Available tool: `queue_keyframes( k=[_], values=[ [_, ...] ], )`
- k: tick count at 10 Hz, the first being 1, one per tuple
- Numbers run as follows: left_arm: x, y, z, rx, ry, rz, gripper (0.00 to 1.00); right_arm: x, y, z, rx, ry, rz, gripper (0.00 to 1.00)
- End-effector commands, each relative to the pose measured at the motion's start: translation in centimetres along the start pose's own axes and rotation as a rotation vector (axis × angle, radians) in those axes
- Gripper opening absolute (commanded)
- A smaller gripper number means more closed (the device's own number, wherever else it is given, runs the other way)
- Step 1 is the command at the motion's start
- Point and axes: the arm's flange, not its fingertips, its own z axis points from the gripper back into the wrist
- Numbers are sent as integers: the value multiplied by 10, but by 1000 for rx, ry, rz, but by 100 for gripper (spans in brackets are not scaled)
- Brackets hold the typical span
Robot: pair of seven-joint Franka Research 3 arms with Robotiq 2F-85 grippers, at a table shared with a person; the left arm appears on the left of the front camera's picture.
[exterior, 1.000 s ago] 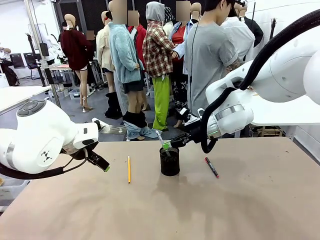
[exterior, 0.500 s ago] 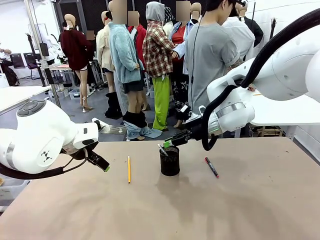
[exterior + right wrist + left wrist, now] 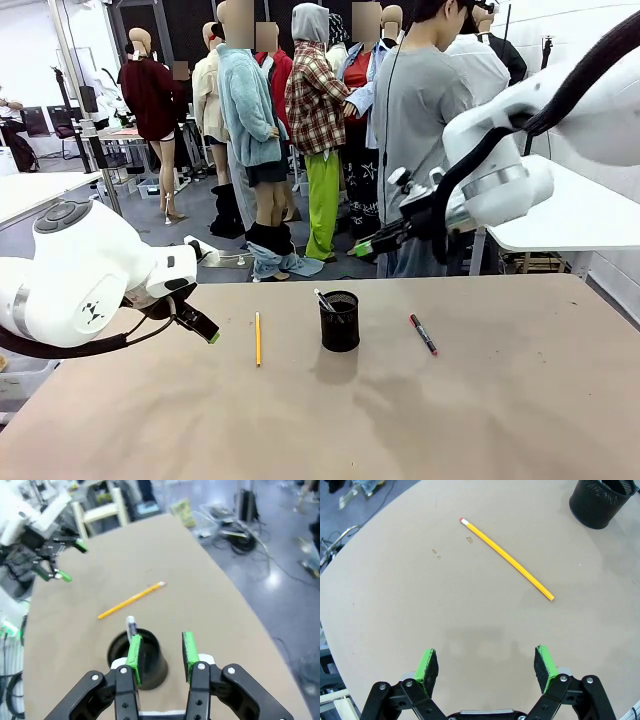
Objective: Place the pens into the pen holder.
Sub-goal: Pick up a writing instrument from the table and place it into the Pen holder.
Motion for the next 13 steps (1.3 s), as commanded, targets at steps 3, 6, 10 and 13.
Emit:
queue_keyframes(
  k=[3,6,10,13],
  values=[
    [-1,2,1,0,-1,4,100,53,20,49,-295,350,-144,41],
    [-1,2,1,0,-1,4,100,72,18,40,-414,653,-281,41],
    [-1,2,1,0,-1,4,100,55,10,16,-424,812,-393,41],
    [-1,2,1,0,-1,4,100,21,4,-9,-406,850,-461,65]
  ],
)
